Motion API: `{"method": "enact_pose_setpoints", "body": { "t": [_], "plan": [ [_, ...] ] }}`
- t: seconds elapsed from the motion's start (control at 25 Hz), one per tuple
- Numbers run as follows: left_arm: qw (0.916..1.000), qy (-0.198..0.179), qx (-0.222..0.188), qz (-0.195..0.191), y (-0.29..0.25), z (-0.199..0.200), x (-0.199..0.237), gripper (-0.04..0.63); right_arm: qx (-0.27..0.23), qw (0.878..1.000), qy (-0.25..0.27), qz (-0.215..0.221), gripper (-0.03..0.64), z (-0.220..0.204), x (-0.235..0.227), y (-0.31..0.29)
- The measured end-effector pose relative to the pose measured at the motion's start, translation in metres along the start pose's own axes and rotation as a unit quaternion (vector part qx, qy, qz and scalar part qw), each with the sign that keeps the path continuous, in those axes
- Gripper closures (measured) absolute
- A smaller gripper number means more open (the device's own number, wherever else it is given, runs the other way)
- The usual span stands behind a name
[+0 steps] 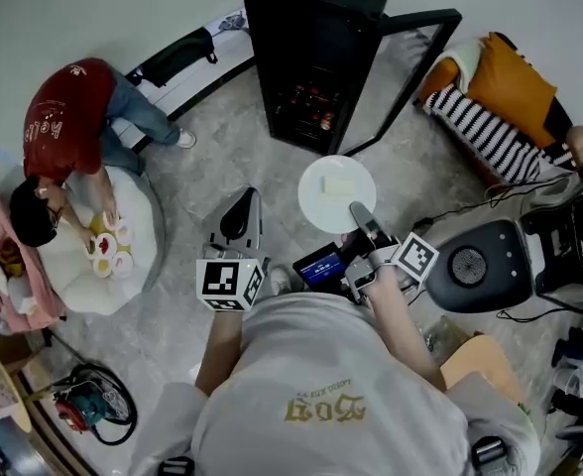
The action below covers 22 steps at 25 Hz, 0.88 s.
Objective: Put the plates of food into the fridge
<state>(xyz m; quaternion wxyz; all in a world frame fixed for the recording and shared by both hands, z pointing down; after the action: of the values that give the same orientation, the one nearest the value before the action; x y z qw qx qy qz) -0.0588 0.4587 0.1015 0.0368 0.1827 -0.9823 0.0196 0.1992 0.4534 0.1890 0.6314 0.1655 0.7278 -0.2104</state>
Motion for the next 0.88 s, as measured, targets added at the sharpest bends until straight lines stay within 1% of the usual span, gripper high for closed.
{"method": "enact_pose_setpoints", "body": {
  "t": [0.2, 0.4, 0.56, 0.72, 0.88],
  "plan": [
    [1.0, -0.006, 0.0, 0.007, -0.001, 0.0, -0.006, 0.595, 0.003, 1.0, -0.027, 0.016, 0.591, 0.007, -0.001, -0.001],
    [0.9998, -0.011, 0.004, 0.018, -0.007, -0.001, -0.016, 0.595, 0.012, 0.999, -0.023, 0.028, 0.591, 0.021, 0.0, -0.004],
    [0.9996, -0.012, 0.008, 0.022, -0.016, -0.003, -0.023, 0.595, 0.02, 0.999, -0.027, 0.029, 0.591, 0.032, -0.002, -0.009],
    [0.9996, -0.005, 0.01, 0.025, -0.022, -0.002, -0.019, 0.595, 0.023, 0.999, -0.029, 0.026, 0.591, 0.033, 0.002, -0.016],
    [0.9996, -0.007, 0.012, 0.023, -0.03, -0.009, -0.014, 0.595, 0.021, 0.999, -0.025, 0.031, 0.591, 0.035, -0.003, -0.025]
  ]
}}
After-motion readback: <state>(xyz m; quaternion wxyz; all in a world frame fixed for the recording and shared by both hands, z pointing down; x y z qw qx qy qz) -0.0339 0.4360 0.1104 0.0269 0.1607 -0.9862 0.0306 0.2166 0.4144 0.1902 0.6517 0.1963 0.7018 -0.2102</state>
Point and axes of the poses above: the fingertips, and each gripper's own axes: y backward along the fingers, x to its left, z out of its top, the point moved 6 cm from there along y, backward along the fingers, and after that the axes turned 3 degrees about -x, right-handed, at the moved point
